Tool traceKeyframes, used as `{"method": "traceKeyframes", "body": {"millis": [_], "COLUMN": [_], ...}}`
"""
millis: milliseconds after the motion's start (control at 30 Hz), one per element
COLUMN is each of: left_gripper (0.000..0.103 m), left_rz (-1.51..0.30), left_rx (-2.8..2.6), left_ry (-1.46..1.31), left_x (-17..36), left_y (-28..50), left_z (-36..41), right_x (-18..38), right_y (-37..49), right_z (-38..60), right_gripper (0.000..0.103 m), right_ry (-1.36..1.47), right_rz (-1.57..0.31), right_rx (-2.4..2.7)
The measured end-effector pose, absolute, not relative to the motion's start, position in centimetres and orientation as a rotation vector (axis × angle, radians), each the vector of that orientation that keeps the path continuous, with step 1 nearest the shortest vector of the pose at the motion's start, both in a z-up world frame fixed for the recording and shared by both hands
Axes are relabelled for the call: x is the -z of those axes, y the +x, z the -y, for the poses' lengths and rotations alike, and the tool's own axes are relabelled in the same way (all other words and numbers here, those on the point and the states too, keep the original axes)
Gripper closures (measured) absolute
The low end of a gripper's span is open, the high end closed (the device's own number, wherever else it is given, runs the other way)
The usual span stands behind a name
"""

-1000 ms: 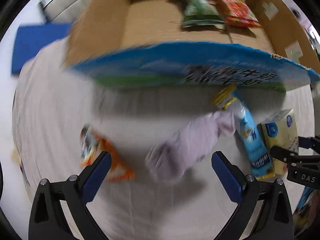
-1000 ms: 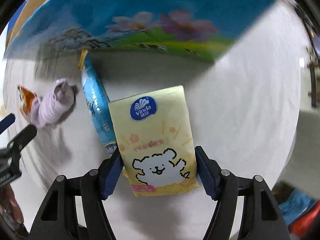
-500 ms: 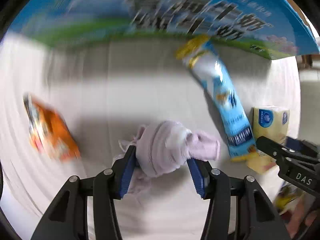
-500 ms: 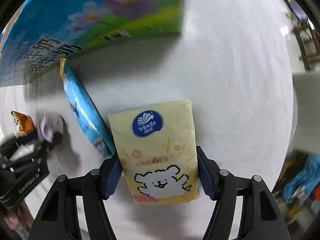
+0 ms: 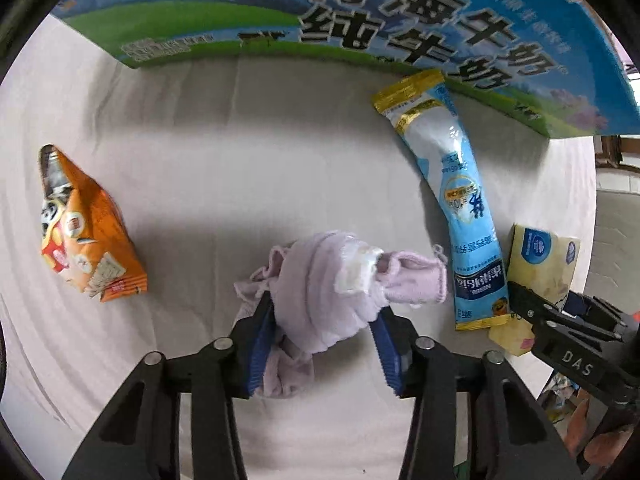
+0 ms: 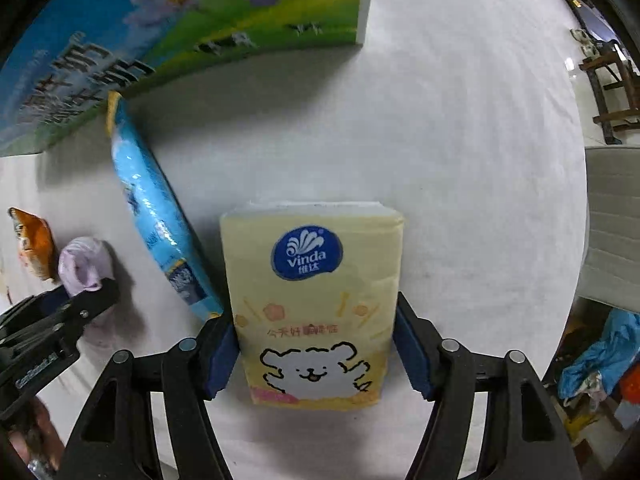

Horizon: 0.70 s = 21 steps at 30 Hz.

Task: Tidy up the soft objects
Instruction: 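Carry the sock and tissue pack into the box and release both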

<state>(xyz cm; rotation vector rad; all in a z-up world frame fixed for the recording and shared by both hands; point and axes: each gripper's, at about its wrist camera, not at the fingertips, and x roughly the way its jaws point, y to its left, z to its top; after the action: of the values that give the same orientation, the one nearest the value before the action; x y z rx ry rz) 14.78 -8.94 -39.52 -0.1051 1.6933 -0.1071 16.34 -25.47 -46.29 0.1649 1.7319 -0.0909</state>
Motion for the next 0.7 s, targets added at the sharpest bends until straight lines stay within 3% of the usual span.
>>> {"method": "traceKeyframes", "body": {"millis": [200, 567, 633, 700], "left_gripper": [0.062, 0.062, 0.062, 0.062], "left_rz": [-1.653, -1.49, -1.448, -1.415], "left_rx": [0.092, 0.186, 0.198, 0.192], "left_ry": [-0.189, -0.338, -0.349, -0.365], "left_x": [36.2, 24.6, 23.1, 21.8], "left_y": [14.4, 15.6, 17.9, 19.1], "left_z": [8.8, 11.2, 6.0, 5.4], "right_x": [44.2, 30.5, 28.4, 26.4], "right_y": [15.1, 15.1, 16.2, 19.1], "right_z": [23.7, 22.3, 22.5, 22.7], "right_gripper": [0.038, 0.038, 0.038, 0.038], "right_ry": [0.149, 0.198, 0.201, 0.203], "right_rz": [-1.7, -1.541, -1.513, -1.481], "right_rx": [0.073, -0.077, -0.098, -0.116]}}
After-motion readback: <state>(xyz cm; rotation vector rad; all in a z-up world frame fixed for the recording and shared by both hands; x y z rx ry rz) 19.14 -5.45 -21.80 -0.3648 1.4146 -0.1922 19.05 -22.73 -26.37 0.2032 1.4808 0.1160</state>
